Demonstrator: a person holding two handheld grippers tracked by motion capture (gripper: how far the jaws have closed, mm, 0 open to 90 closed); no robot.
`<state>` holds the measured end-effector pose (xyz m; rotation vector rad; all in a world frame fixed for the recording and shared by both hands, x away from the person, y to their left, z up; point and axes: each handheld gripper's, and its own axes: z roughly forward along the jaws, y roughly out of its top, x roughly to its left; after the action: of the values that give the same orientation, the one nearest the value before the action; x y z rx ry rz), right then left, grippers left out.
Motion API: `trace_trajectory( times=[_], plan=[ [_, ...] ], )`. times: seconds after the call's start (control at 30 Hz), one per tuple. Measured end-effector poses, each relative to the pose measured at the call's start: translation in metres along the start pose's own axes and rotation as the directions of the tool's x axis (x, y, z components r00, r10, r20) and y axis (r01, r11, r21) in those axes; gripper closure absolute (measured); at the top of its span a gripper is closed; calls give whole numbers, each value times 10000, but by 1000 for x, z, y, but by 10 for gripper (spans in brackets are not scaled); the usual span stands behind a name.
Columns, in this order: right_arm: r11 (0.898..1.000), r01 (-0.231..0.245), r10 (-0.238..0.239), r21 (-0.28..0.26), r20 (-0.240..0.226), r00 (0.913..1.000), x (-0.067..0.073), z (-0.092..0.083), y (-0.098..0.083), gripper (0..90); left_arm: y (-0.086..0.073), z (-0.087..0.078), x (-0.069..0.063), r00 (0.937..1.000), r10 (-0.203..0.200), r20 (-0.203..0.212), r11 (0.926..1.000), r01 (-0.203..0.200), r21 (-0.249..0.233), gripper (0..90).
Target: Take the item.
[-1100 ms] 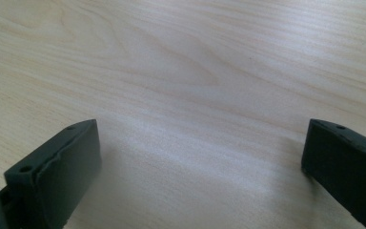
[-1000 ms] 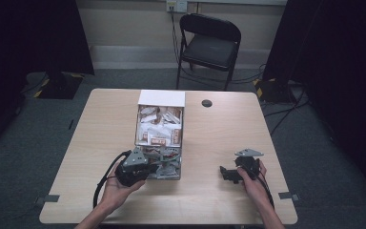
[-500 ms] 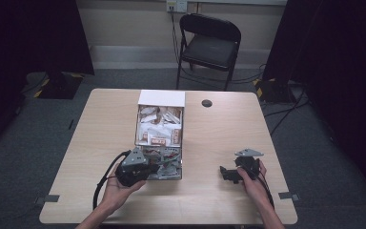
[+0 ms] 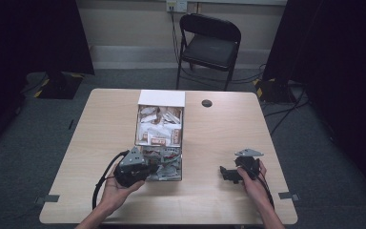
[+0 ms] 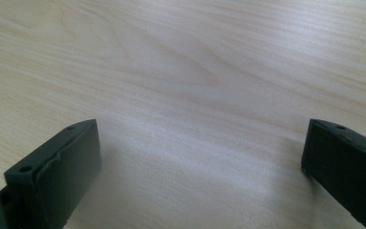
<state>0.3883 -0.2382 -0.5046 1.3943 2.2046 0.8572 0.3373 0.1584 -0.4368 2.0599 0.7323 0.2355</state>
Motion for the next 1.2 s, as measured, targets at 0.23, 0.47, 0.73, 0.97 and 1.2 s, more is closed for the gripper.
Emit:
trace_trajectory(
  times=[0.23,0.47,0.73,0.97,1.2],
  plan=[
    [10000,-4,4,1,-1,10000,0,0,0,0,0,-7,2,10000,-37,8,9998,37,-217,900],
    [10000,8,-8,-6,1,10000,0,0,0,0,-2,-12,6,9993,-374,67,9985,376,-404,900],
    [10000,-14,14,6,-1,10000,0,0,0,0,-1,-15,8,9982,-559,199,9965,570,-608,900],
    [10000,-13,13,6,0,10000,0,0,0,0,0,-18,8,9964,-738,408,9936,770,-821,900],
    [10000,-15,15,6,-1,10000,0,0,0,0,1,-25,9,9947,-869,541,9903,922,-1037,900]
  ],
)
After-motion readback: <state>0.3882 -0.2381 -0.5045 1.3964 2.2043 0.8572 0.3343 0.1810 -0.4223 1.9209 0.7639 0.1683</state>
